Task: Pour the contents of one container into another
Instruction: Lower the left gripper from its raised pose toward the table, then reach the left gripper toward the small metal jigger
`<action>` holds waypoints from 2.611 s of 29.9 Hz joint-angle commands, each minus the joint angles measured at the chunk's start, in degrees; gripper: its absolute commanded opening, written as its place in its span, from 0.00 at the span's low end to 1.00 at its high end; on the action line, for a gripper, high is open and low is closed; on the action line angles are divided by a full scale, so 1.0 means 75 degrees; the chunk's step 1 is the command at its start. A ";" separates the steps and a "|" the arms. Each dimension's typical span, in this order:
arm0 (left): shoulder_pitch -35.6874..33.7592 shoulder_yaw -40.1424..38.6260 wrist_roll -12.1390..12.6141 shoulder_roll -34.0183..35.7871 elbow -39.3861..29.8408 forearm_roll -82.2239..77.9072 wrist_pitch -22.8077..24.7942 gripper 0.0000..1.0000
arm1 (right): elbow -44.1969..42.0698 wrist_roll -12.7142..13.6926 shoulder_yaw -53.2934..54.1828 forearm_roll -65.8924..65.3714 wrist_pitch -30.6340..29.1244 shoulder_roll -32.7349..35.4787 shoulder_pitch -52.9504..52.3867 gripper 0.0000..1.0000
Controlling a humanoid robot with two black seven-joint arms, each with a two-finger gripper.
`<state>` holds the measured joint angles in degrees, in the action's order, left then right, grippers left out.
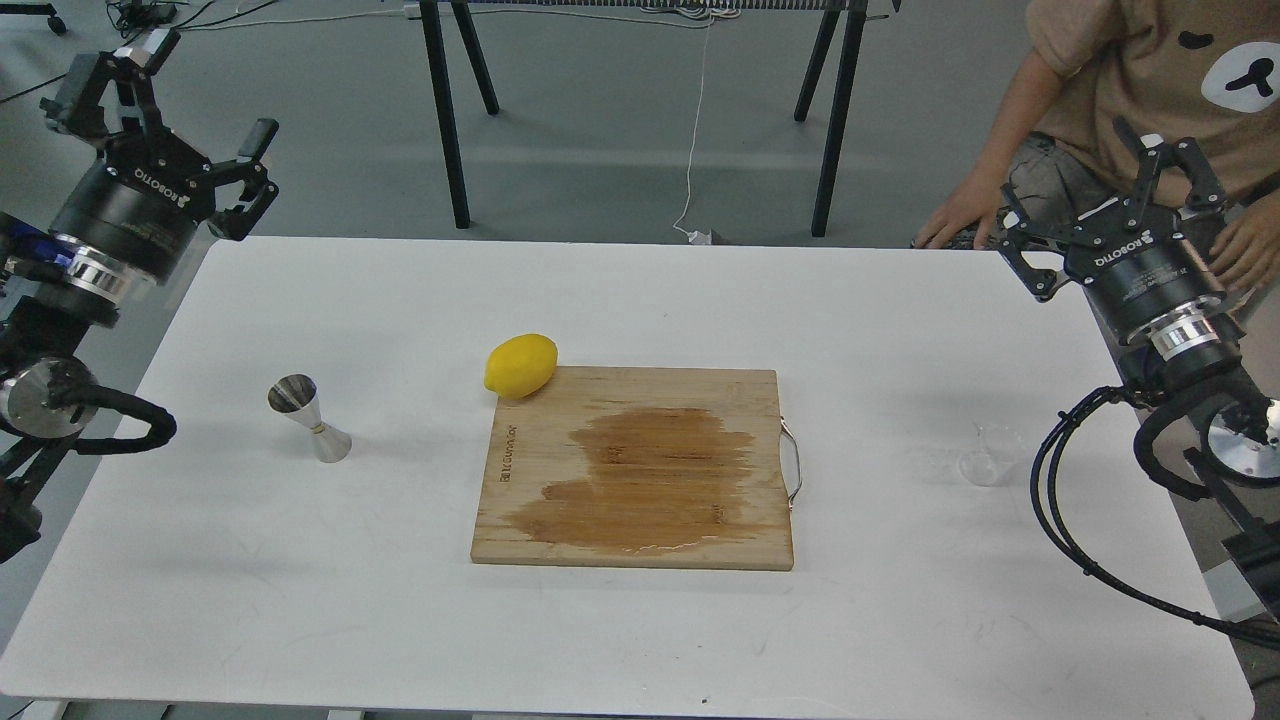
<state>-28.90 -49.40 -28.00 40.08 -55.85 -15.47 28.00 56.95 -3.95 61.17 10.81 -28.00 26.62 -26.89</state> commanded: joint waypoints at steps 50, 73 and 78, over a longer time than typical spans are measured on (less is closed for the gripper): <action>0.5002 0.0199 0.0000 0.0599 -0.0770 -1.0781 -0.7467 1.00 | 0.0117 0.0000 0.0340 0.0012 0.0000 -0.0034 0.0433 0.99; 0.2788 0.1664 0.0000 -0.1124 0.1645 -1.0711 -0.7467 1.00 | 0.0164 0.0000 0.0352 0.0012 0.0000 0.0024 0.0433 0.99; 0.2530 0.1758 0.0000 -0.1242 0.1915 -1.0688 -0.7467 1.00 | 0.0164 -0.0012 0.0352 0.0012 0.0000 0.0036 0.0433 0.99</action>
<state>-8.87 -36.60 -28.00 31.21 -42.75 -95.72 -28.00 58.20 -3.96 63.81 10.90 -28.00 26.82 -23.65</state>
